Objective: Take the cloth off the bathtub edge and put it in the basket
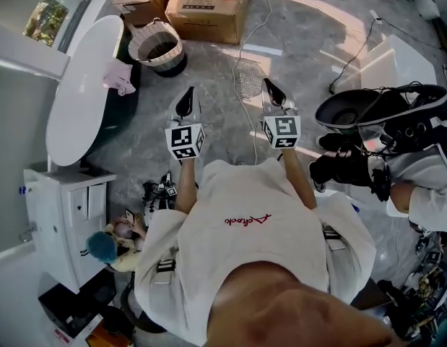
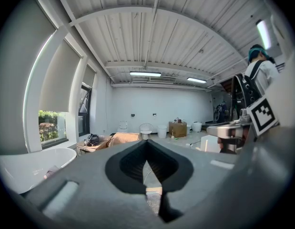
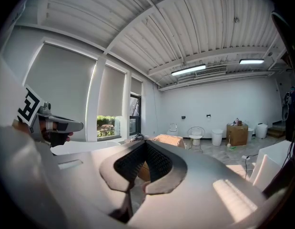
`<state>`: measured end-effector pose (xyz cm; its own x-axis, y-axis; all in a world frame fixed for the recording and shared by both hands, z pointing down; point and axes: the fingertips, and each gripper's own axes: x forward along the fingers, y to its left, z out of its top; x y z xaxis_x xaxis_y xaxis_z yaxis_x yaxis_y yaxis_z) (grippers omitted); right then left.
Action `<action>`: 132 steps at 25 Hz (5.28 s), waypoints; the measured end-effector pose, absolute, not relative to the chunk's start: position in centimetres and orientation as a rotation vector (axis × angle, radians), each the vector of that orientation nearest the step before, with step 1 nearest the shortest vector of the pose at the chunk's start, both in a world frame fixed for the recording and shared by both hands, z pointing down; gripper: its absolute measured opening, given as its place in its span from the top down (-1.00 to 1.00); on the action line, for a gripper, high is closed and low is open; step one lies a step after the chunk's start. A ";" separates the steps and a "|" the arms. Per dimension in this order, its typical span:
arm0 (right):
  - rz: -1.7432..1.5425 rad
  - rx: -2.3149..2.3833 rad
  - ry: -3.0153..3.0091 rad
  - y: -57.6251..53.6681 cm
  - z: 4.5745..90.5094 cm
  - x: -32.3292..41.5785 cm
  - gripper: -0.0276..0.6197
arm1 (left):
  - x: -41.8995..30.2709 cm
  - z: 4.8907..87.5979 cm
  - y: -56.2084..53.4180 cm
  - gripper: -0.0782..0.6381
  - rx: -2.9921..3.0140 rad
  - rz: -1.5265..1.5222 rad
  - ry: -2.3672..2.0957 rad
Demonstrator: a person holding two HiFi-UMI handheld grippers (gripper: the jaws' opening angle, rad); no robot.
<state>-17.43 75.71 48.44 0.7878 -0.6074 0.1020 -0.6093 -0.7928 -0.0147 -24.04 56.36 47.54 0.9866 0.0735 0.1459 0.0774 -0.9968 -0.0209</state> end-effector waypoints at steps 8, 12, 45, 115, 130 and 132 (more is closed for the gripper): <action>0.158 2.952 -0.976 75.6 49.1 -15.5 0.90 | -21.3 48.5 56.5 0.78 -3.135 -0.225 -0.176; 0.162 2.956 -0.957 74.9 49.7 -13.8 0.90 | -19.6 49.3 56.0 0.78 -3.137 -0.232 -0.202; 0.100 2.912 -0.831 55.3 45.0 22.3 0.90 | 16.8 47.4 34.1 0.78 -3.163 -0.181 -0.251; 0.049 1.791 -2.369 10.3 48.1 2.9 0.90 | -18.6 48.6 9.4 0.78 -2.769 -0.183 1.736; 0.025 1.698 -2.452 6.6 47.4 5.1 0.90 | -15.7 47.8 6.7 0.78 -2.708 -0.175 1.835; 0.029 1.690 -2.458 6.2 47.5 6.0 0.90 | -14.7 47.9 6.4 0.78 -2.702 -0.173 1.841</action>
